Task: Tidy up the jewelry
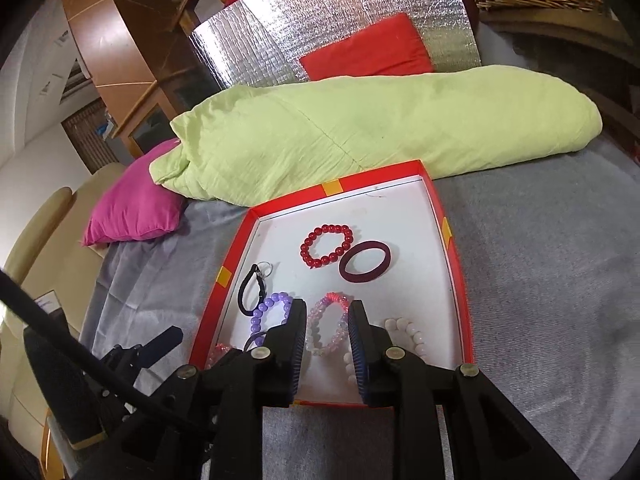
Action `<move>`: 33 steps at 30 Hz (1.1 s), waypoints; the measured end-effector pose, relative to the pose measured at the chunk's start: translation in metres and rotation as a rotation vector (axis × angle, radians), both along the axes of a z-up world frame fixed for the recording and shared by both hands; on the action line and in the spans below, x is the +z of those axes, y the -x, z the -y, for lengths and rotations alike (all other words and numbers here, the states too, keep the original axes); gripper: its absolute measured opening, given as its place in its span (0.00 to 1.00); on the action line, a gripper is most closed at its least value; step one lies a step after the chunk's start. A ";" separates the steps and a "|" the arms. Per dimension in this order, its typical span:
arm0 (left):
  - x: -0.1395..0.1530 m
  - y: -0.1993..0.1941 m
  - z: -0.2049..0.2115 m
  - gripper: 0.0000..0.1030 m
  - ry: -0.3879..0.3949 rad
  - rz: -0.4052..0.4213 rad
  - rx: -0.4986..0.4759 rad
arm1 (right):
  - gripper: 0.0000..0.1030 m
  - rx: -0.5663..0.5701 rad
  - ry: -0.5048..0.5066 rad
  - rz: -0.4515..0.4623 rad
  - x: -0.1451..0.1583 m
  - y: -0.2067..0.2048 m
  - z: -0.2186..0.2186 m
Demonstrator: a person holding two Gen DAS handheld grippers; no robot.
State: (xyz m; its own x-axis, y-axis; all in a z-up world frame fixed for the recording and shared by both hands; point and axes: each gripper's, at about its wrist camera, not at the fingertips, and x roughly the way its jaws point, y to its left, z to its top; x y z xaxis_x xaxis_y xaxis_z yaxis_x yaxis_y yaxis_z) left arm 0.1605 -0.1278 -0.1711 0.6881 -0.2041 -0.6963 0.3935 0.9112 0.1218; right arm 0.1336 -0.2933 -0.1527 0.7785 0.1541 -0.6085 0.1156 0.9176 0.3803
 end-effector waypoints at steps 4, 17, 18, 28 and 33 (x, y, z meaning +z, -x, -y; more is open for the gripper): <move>0.003 0.000 -0.004 0.74 0.006 0.006 0.013 | 0.37 -0.007 0.034 0.011 0.005 0.005 0.000; 0.019 0.011 -0.020 0.81 0.000 0.066 0.030 | 0.51 -0.014 0.113 0.043 0.017 0.022 -0.001; 0.020 0.013 -0.022 0.82 0.000 0.069 0.028 | 0.51 -0.015 0.121 0.044 0.017 0.023 -0.002; 0.031 0.024 -0.043 0.83 0.023 0.080 0.040 | 0.59 -0.027 0.181 0.052 0.025 0.040 -0.010; 0.033 0.022 -0.057 0.83 0.034 0.072 0.082 | 0.60 -0.066 0.192 0.037 0.029 0.052 -0.008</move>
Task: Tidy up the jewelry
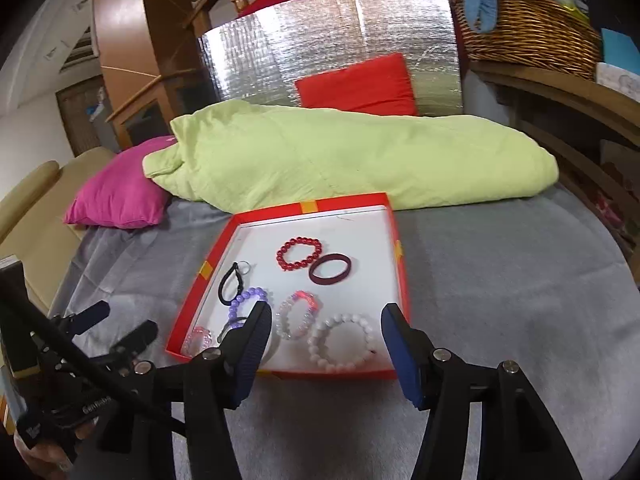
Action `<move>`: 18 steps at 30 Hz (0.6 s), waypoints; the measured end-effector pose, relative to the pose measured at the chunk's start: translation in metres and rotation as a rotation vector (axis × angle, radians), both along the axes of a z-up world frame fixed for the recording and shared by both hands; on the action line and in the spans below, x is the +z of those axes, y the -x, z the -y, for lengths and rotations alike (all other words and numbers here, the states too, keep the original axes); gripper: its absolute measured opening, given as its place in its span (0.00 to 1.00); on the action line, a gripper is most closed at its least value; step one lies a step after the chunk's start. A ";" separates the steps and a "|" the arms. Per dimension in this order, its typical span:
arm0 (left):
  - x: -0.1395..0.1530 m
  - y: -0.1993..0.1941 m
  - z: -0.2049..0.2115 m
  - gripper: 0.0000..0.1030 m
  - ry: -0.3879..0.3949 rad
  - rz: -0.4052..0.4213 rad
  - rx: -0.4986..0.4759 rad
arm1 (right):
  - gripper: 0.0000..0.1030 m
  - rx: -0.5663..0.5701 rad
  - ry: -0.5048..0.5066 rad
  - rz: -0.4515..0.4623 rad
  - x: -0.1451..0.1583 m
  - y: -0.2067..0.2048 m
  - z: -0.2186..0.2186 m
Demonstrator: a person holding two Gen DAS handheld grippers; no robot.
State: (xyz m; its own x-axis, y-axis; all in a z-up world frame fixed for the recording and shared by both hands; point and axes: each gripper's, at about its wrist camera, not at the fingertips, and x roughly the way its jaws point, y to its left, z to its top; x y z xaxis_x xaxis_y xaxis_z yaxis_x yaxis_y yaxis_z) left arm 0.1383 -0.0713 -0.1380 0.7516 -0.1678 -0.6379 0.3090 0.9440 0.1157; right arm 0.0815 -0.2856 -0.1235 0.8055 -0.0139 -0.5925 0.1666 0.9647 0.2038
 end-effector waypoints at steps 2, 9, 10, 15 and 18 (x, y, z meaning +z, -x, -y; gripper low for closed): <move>0.001 -0.001 -0.005 0.83 -0.001 -0.001 0.020 | 0.62 -0.012 0.003 -0.003 0.002 0.005 0.000; 0.006 0.003 -0.020 0.83 -0.023 0.036 0.067 | 0.66 -0.039 0.077 0.012 0.005 0.032 -0.010; 0.007 0.004 -0.021 0.83 -0.030 0.042 0.072 | 0.66 -0.041 0.086 0.012 0.004 0.037 -0.013; 0.010 0.017 -0.025 0.83 -0.038 0.045 0.069 | 0.67 -0.029 0.123 0.002 0.000 0.050 -0.031; 0.013 0.026 -0.026 0.83 -0.046 0.059 0.054 | 0.67 -0.030 0.165 0.003 -0.001 0.052 -0.042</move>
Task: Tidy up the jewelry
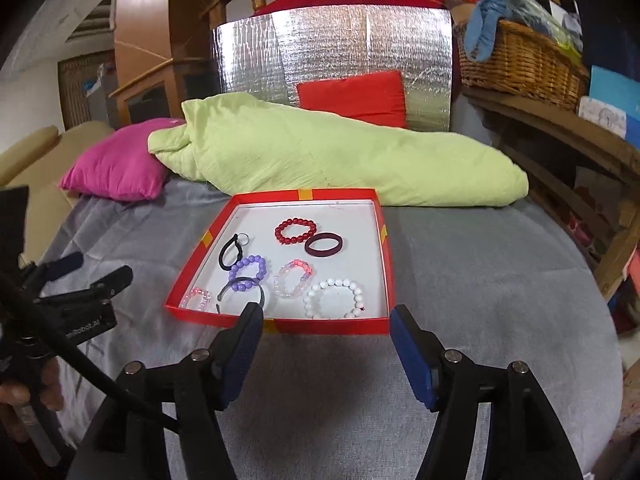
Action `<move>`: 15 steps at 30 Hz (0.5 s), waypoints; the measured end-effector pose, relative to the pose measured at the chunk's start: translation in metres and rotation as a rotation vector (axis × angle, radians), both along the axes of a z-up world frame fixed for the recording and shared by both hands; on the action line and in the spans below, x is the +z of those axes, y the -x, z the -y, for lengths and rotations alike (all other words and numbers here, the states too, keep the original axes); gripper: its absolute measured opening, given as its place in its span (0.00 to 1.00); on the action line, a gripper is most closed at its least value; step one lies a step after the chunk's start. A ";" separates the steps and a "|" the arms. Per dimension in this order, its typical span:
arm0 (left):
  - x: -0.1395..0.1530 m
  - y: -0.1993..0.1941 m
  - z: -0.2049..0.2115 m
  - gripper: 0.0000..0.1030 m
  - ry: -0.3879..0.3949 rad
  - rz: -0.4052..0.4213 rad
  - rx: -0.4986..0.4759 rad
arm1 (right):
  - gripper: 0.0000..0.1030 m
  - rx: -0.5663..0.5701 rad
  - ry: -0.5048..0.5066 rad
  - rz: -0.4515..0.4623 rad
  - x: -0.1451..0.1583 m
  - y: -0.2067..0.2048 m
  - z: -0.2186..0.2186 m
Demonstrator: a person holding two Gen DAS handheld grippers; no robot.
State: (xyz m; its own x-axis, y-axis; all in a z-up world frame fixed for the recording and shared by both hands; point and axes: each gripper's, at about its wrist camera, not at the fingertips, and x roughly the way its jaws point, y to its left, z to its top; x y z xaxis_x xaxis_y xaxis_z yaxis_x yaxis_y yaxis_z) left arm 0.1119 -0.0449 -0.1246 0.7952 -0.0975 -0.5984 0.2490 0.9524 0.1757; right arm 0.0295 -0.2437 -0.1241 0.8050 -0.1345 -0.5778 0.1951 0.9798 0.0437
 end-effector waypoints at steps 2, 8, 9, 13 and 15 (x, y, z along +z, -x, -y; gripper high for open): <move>0.001 0.004 -0.002 0.83 0.001 0.000 -0.002 | 0.68 -0.016 0.014 -0.001 0.000 -0.001 -0.004; 0.003 0.008 -0.008 0.83 0.039 -0.041 -0.012 | 0.68 -0.046 0.007 -0.023 -0.005 -0.010 -0.007; 0.004 0.008 -0.009 0.83 0.039 -0.041 -0.010 | 0.68 -0.046 0.013 -0.024 -0.006 -0.011 -0.008; 0.005 0.007 -0.011 0.83 0.043 -0.039 0.003 | 0.68 -0.045 0.038 -0.023 -0.008 -0.013 -0.013; 0.004 0.007 -0.012 0.83 0.046 -0.042 0.008 | 0.68 -0.042 0.050 -0.026 -0.009 -0.015 -0.015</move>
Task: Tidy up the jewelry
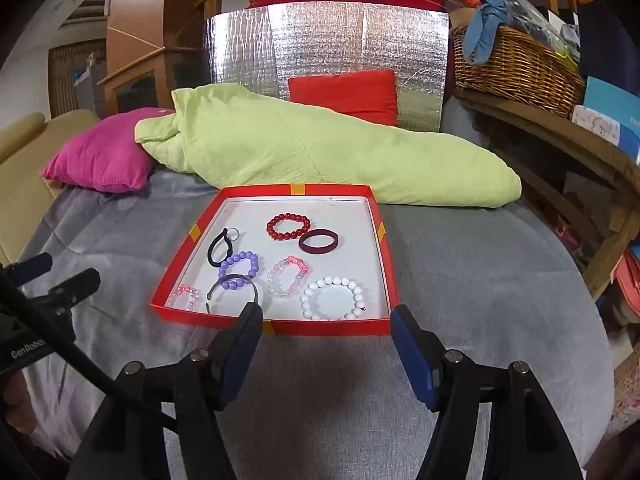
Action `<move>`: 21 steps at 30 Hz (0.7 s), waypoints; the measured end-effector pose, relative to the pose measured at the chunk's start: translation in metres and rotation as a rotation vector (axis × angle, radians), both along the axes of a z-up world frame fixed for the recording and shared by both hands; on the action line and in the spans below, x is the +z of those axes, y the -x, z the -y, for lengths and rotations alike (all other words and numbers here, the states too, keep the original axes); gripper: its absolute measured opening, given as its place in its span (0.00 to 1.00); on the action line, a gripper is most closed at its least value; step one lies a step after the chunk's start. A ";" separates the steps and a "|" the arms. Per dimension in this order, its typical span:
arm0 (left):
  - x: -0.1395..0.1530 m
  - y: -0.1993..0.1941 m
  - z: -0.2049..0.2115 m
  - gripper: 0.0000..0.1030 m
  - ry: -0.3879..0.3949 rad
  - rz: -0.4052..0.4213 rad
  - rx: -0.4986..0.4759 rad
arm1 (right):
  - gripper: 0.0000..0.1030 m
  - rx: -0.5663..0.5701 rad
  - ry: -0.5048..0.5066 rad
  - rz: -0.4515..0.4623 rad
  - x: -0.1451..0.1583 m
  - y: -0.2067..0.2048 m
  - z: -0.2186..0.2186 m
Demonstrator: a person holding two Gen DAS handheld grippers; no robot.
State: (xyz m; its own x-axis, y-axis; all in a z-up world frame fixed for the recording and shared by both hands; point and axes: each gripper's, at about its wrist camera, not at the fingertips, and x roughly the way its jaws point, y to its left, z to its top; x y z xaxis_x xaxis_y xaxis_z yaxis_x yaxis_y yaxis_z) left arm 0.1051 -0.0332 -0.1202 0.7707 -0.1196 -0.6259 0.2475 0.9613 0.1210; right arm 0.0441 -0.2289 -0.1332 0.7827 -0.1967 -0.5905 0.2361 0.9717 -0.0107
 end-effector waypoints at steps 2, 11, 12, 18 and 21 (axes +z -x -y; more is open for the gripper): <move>0.000 -0.001 -0.001 0.83 0.000 0.000 0.009 | 0.68 0.005 0.011 0.000 0.000 0.000 -0.001; -0.002 -0.006 0.001 0.83 0.013 -0.014 0.034 | 0.68 0.017 0.022 0.038 0.006 0.003 -0.001; -0.003 -0.006 0.001 0.83 0.015 -0.017 0.029 | 0.68 0.018 0.024 0.042 0.007 0.004 -0.001; -0.003 -0.005 0.006 0.83 0.004 -0.005 0.026 | 0.69 0.024 0.040 0.061 0.009 0.007 -0.003; -0.002 -0.004 0.007 0.83 0.005 -0.003 0.022 | 0.69 0.030 0.048 0.063 0.009 0.008 -0.003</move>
